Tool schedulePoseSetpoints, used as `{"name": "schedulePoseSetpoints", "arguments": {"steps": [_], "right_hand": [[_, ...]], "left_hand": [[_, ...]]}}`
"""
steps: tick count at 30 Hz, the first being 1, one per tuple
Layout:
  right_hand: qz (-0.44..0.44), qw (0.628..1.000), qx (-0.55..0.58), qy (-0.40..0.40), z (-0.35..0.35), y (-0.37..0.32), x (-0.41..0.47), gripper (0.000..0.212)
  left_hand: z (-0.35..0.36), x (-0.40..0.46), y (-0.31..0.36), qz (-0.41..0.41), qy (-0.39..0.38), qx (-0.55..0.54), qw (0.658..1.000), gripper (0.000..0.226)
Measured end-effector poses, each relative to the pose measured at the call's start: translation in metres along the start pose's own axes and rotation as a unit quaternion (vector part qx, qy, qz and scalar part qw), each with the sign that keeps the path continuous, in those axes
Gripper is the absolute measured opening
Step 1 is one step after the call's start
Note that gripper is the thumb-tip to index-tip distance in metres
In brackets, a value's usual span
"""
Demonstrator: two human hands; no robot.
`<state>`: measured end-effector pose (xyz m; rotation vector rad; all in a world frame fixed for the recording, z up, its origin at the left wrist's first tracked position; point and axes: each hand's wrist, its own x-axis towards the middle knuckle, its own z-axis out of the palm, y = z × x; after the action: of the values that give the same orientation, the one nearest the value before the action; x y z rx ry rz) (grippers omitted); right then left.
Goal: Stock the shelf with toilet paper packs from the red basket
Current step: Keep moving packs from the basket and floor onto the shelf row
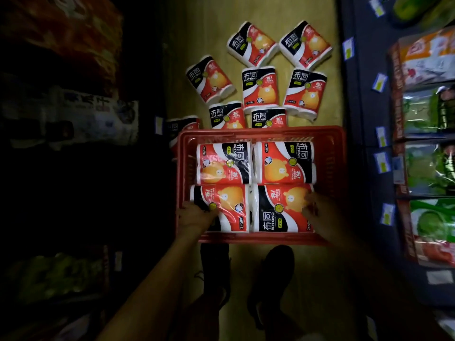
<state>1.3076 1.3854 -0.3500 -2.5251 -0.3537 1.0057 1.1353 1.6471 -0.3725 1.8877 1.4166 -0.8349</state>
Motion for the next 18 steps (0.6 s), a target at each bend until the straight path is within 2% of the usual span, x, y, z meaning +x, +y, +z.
{"name": "schedulePoseSetpoints", "arguments": {"steps": [2,4,7,12,18], "right_hand": [[0.006,1.0,0.002,0.002,0.005,0.004,0.001,0.032],[0.014,1.0,0.002,0.001,0.009,0.007,0.0,0.032],[0.021,1.0,0.006,0.002,0.011,0.009,-0.002,0.03],[0.02,1.0,0.01,0.019,0.012,0.02,-0.007,0.022],[0.043,0.999,0.021,0.008,0.012,0.031,-0.021,0.023]], "left_hand": [[0.006,0.003,0.0,-0.042,0.017,-0.014,0.999,0.086],[0.012,0.002,0.001,-0.055,0.02,-0.041,0.997,0.084],[0.015,0.003,0.002,-0.099,0.018,-0.145,0.984,0.088],[0.022,0.015,-0.001,-0.15,0.012,-0.267,0.952,0.121],[0.023,0.013,-0.008,-0.192,0.017,-0.264,0.945,0.137]]}}
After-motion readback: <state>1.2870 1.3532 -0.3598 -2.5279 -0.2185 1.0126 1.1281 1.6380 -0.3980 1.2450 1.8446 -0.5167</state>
